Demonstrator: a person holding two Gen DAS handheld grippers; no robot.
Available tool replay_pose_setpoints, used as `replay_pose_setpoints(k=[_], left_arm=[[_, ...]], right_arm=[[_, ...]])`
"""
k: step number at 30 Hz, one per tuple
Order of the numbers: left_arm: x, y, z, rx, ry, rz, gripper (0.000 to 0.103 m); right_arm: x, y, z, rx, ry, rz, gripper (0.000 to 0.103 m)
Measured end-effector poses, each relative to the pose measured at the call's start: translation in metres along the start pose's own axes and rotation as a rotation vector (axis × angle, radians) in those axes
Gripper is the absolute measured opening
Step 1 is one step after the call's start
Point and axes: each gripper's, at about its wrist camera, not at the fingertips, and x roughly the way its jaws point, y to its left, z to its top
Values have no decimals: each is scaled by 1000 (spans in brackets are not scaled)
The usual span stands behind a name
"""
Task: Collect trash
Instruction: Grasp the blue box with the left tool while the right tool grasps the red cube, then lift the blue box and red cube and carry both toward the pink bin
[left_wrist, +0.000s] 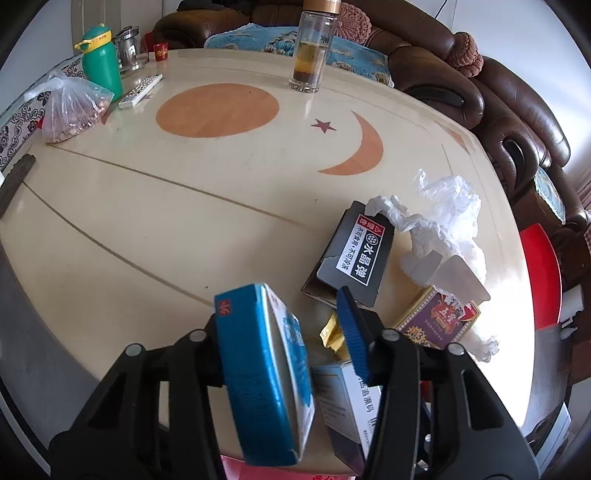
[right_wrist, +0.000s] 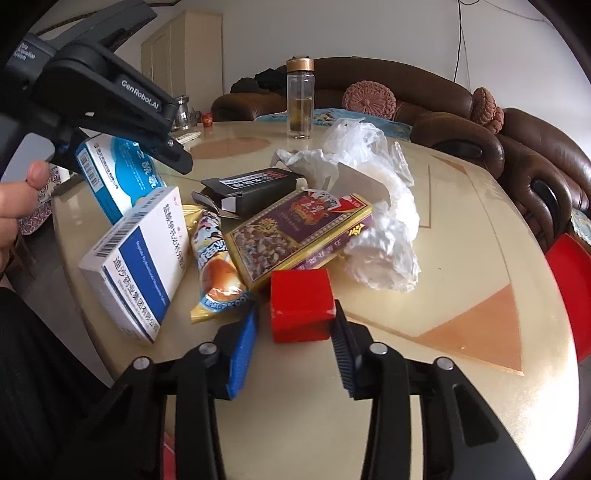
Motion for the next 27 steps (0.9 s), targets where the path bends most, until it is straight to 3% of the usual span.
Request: replay_pose_setpoints(k=[3,7,17,27], left_arm=[[0,2,0,2,-3,2,43],[1,7,1,-14,6,-4,26],[-3,9,-1,-3,-2,-3,25],[-15,12,-7,45,-47,50,24]], right_arm=[[-1,-5,0,25,-4,9,33],[-2,-5,-2,24,-6,-7,31],[-4,0,-4,25,-10,-75,30],[-11,-6,-3,58,-29,-115,30]])
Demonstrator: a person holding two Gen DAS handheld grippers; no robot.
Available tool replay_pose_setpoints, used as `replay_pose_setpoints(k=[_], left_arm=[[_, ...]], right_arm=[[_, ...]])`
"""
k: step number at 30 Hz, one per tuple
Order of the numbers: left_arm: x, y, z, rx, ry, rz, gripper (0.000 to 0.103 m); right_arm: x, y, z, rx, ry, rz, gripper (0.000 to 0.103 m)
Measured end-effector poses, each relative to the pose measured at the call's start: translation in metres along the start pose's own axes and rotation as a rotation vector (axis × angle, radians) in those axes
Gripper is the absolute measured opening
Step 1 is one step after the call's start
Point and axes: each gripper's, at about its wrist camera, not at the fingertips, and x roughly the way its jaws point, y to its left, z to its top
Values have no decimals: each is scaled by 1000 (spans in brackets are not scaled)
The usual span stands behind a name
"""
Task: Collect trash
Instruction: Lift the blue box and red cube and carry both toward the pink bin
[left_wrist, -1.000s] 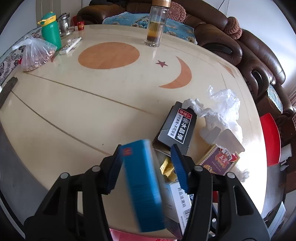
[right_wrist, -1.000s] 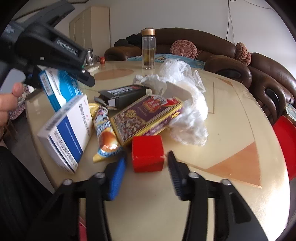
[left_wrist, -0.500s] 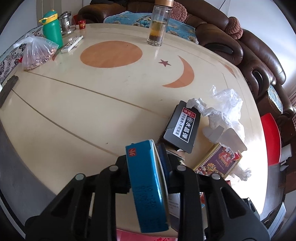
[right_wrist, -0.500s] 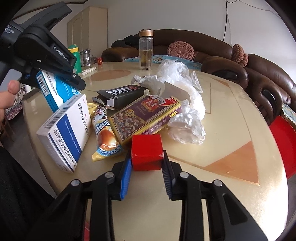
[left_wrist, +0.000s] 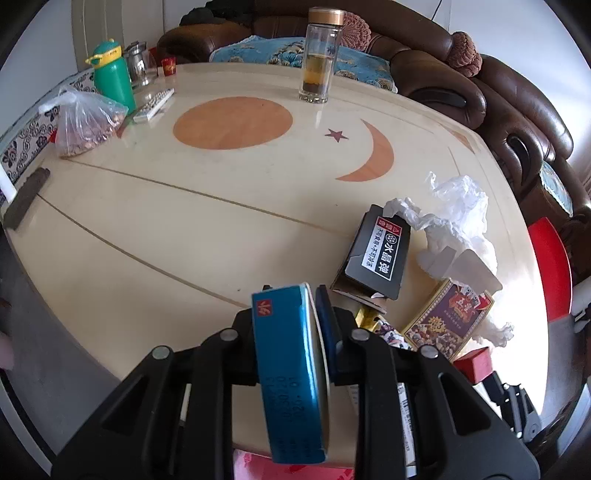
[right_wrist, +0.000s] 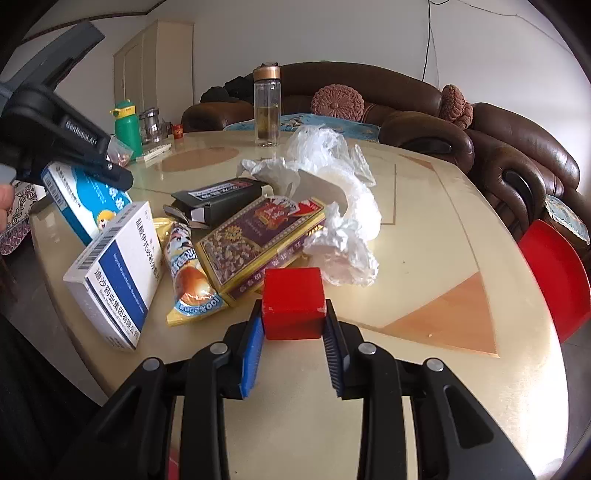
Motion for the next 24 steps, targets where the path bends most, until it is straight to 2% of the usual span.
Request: replay_pose_setpoints(k=[14,24], left_arm=[[-24,6,-5,29,-58,1,23],[-67,7,-25,81,-115,-26,23]], right_arm=[[-20,-2,9,28,-14,-35,30],[-57,7,30,34,-62,-80,30]])
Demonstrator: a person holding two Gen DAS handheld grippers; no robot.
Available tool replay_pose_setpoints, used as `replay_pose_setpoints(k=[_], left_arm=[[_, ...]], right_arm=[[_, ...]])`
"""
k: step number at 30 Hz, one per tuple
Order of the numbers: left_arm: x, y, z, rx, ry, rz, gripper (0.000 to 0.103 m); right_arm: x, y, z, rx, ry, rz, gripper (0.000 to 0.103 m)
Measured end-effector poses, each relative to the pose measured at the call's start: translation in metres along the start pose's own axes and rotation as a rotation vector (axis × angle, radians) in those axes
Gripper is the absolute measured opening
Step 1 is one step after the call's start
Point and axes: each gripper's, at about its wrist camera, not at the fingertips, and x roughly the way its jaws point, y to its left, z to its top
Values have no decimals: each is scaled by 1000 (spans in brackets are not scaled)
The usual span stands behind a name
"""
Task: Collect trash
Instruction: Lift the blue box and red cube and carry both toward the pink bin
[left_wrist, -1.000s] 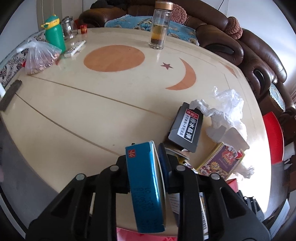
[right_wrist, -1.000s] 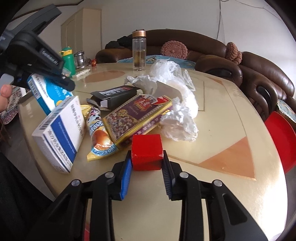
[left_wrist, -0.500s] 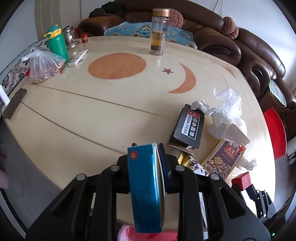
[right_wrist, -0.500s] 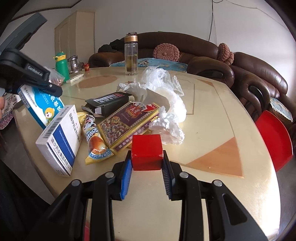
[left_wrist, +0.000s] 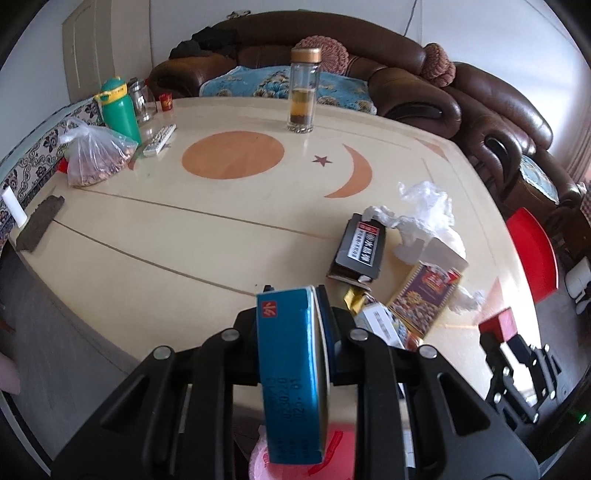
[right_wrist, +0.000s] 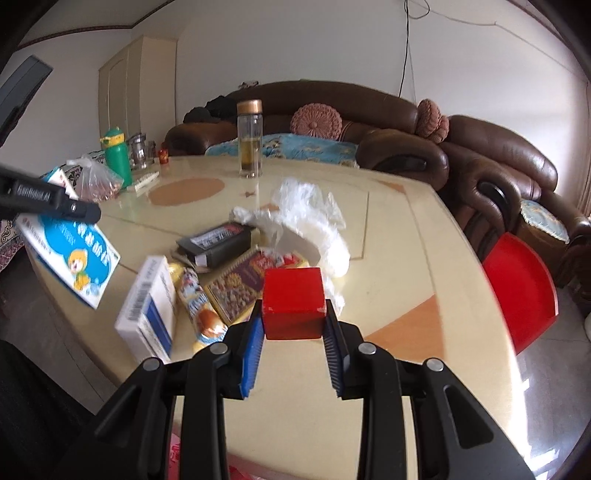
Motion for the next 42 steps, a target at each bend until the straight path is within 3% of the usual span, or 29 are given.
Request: replay_pose_setpoints(k=[13,26,42], left_arm=[[-76,-6,-35,90,-88,-43,23],[-133,-7,-72,154,-150,-60,23],[-149,-11,-117,219,-143,-100,23]], right_arm=[[-83,23,25,10,-84,-45,30],[-149,44,20,9,-114,-23,30],[-188,65,-9,-14,-77,-25,30]])
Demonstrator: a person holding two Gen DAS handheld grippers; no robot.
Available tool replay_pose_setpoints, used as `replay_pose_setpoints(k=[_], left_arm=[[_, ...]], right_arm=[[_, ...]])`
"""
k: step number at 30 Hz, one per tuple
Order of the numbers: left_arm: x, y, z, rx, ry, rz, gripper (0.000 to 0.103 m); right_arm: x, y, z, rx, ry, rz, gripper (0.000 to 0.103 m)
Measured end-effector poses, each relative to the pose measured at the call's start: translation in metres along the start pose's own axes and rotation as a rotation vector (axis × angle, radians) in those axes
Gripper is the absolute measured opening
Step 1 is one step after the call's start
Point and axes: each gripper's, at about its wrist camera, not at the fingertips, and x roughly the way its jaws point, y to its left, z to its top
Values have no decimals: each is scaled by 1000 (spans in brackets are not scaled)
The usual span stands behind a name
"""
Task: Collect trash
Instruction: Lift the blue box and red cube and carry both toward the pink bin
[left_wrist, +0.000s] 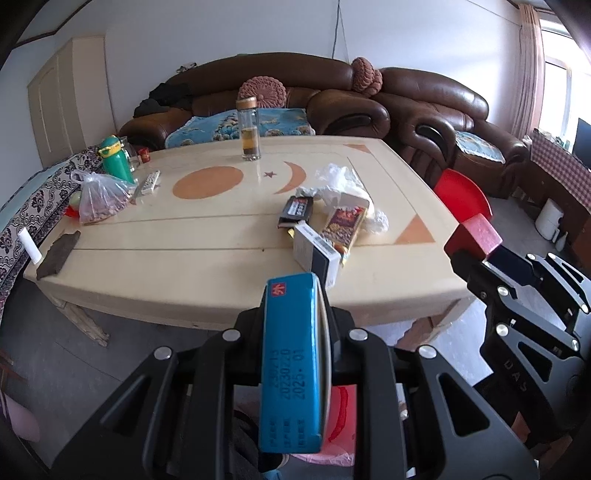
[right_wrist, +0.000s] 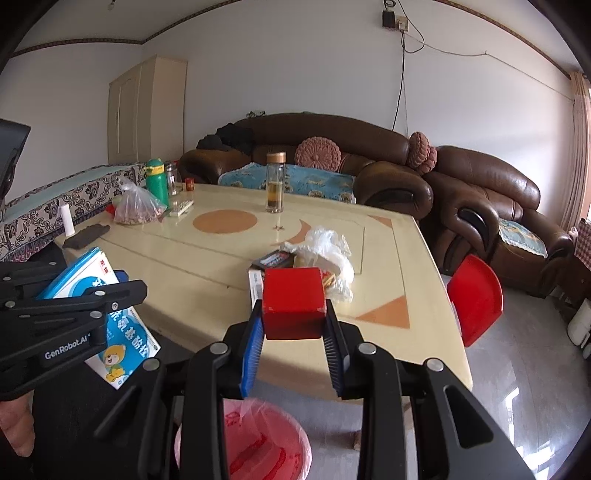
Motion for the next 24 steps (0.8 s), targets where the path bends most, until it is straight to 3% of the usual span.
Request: replay_pose_setpoints(k=[24], left_arm=[[55,-15,-64,70,159,-27,23]], right_arm=[[46,15,-80,18,194,49,30]])
